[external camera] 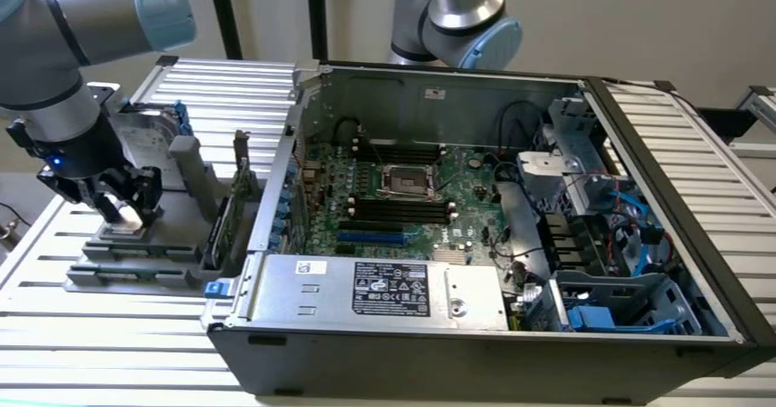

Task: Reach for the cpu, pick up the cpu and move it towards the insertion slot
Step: 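Pick up the cpu and move it towards the insertion slot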

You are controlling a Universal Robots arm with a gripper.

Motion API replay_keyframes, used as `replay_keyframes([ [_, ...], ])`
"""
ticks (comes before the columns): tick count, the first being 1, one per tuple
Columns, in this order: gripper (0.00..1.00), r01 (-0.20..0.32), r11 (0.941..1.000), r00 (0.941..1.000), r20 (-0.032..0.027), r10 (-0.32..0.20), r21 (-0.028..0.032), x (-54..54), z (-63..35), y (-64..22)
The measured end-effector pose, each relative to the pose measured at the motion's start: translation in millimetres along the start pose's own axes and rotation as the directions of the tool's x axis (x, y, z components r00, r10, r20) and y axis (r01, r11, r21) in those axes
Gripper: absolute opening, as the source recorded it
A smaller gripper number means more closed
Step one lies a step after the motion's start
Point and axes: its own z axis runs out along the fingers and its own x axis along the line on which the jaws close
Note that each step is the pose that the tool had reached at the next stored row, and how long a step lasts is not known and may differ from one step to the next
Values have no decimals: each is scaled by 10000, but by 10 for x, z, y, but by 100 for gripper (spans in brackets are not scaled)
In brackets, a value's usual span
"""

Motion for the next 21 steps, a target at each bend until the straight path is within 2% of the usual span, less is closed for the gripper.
replay_keyframes([
  [8, 54, 1, 10000, 10000, -2, -1, 1, 1, -31, -2],
  [12, 54, 2, 10000, 10000, -1, -2, 0, 1, -86, -2],
  [15, 54, 2, 10000, 10000, -1, -2, 1, 3, -174, 1],
  [21, 54, 12, 10000, 10000, -2, -12, 0, -11, -444, 9],
])
